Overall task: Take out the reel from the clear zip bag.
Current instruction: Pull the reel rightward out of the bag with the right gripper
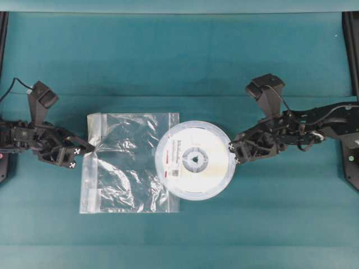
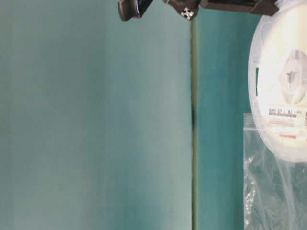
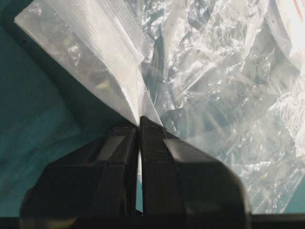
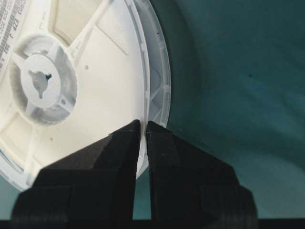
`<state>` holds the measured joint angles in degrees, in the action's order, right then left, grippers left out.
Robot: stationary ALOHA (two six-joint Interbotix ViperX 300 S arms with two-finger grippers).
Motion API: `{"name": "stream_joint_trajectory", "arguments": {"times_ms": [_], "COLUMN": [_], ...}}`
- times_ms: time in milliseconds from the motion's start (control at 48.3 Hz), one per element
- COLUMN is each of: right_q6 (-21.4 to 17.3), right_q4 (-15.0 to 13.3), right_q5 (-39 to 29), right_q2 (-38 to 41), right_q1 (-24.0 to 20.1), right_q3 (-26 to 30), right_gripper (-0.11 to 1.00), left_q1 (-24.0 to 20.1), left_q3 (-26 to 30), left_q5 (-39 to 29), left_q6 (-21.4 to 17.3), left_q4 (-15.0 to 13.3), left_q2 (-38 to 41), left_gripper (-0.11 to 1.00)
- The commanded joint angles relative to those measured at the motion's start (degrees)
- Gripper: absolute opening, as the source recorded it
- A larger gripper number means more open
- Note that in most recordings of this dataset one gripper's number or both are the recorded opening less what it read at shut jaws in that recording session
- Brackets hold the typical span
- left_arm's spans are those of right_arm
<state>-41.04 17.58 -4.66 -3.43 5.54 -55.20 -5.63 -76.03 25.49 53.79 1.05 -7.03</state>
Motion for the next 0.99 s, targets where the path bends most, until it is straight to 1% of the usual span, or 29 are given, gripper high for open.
{"name": "stream_joint_trajectory", "arguments": {"times_ms": [0, 228, 414, 641, 807, 972], "right_q6": [-0.35, -0.35, -0.44, -0.53, -2.11, -2.55], "right_q4": [0.00, 0.00, 0.00, 0.00, 0.00, 0.00], "right_q5": [0.00, -0.97, -2.99, -3.69, -5.01, -5.19], "right_q2": [-1.41, -3.43, -5.54, -8.70, -11.51, -13.71], "right_q1": [0.53, 1.41, 1.41, 1.41, 1.67, 1.67], "right_q3": [-0.18, -1.76, -3.25, -5.45, -7.56, -9.23], "right_gripper": [0.07, 0.07, 0.07, 0.07, 0.07, 0.07], "left_q1": [0.09, 0.09, 0.09, 0.09, 0.09, 0.09], "left_q3": [-0.09, 0.00, -0.09, -0.09, 0.00, 0.00], "left_q5": [-0.26, -0.26, -0.35, -0.35, -0.35, -0.35], "left_q6": [-0.09, -0.09, -0.09, -0.18, -0.18, -0.18], "left_q4": [0.18, 0.18, 0.18, 0.18, 0.18, 0.18], "left_q2": [0.18, 0.18, 0.18, 0.18, 0.18, 0.18], "left_gripper": [-0.01, -0.01, -0.01, -0.01, -0.01, -0.01]}}
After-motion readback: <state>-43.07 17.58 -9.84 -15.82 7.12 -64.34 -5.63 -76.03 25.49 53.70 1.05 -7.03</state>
